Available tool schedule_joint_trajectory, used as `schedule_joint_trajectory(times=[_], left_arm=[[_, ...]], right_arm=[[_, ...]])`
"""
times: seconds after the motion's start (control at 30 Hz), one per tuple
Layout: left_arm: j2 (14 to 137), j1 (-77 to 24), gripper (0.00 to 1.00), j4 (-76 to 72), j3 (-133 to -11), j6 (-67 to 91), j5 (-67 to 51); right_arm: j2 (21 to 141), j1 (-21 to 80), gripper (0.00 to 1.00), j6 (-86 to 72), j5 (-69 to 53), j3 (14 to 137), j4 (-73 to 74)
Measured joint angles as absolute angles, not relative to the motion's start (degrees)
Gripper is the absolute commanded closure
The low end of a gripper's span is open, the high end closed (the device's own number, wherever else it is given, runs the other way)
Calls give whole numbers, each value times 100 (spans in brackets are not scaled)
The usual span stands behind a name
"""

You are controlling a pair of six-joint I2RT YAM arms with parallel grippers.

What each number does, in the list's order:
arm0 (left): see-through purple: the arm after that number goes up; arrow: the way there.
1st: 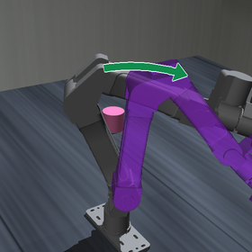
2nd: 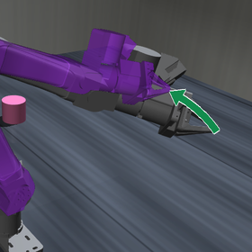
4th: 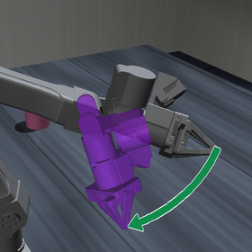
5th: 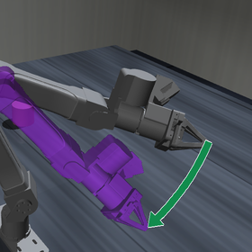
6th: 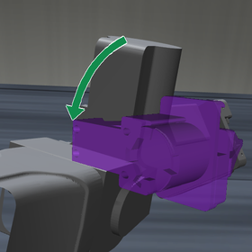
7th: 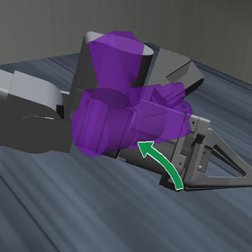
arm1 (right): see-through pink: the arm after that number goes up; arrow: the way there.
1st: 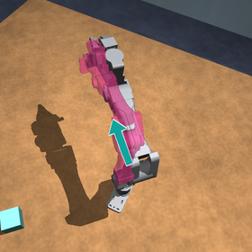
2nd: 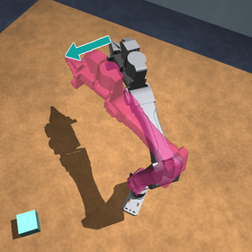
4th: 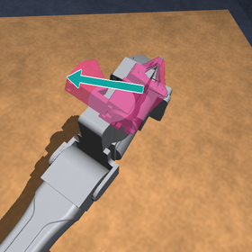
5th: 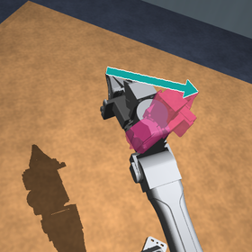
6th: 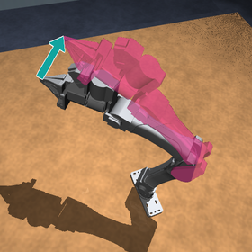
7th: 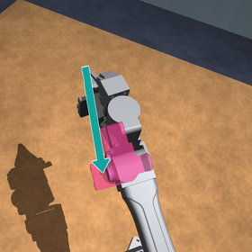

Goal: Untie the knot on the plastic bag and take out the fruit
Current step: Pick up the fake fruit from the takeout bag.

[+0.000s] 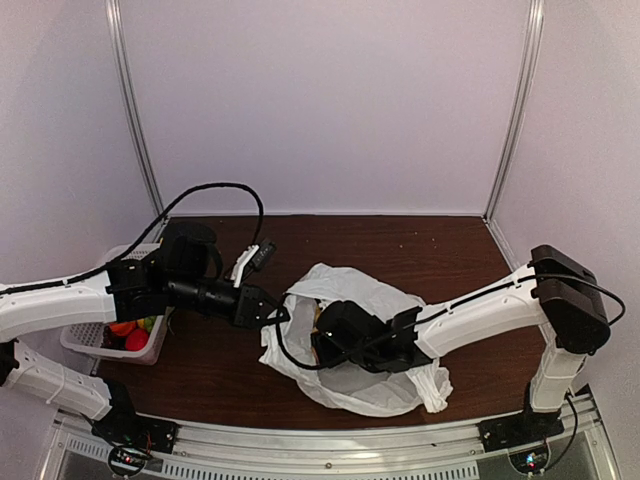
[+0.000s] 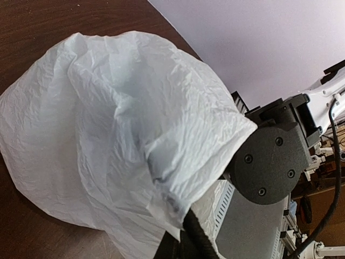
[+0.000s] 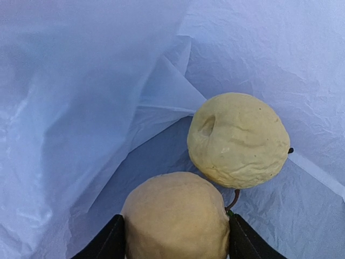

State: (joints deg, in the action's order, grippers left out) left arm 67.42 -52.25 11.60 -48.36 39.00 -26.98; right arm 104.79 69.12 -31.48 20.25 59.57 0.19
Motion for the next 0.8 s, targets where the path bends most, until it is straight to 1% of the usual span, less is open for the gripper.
schedule_joint_trajectory(times=[0.13, 0.27, 0.63, 0.67, 0.7, 0.8], left_arm=[[6746, -5225, 100, 1258, -4866, 3898, -2488], [6799, -5225, 100, 1378, -4984, 3903, -2285], [6886, -5225, 100, 1380, -5037, 4060, -1778], [6893, -5225, 96, 1382, -5037, 4071, -1758], [6895, -5225, 88, 1382, -5037, 4084, -1741], [6895, -5225, 44, 1426, -5070, 4077, -1658]], right_arm=[[10339, 6978, 43, -2987, 2018, 5951, 40], [9933, 7161, 43, -2768, 2029, 5876, 43], [8768, 8012, 44, -2519, 2305, 5433, 222], [8641, 8095, 44, -2521, 2381, 5402, 272], [8545, 8143, 44, -2521, 2436, 5393, 311], [8173, 8259, 43, -2519, 2600, 5387, 338]])
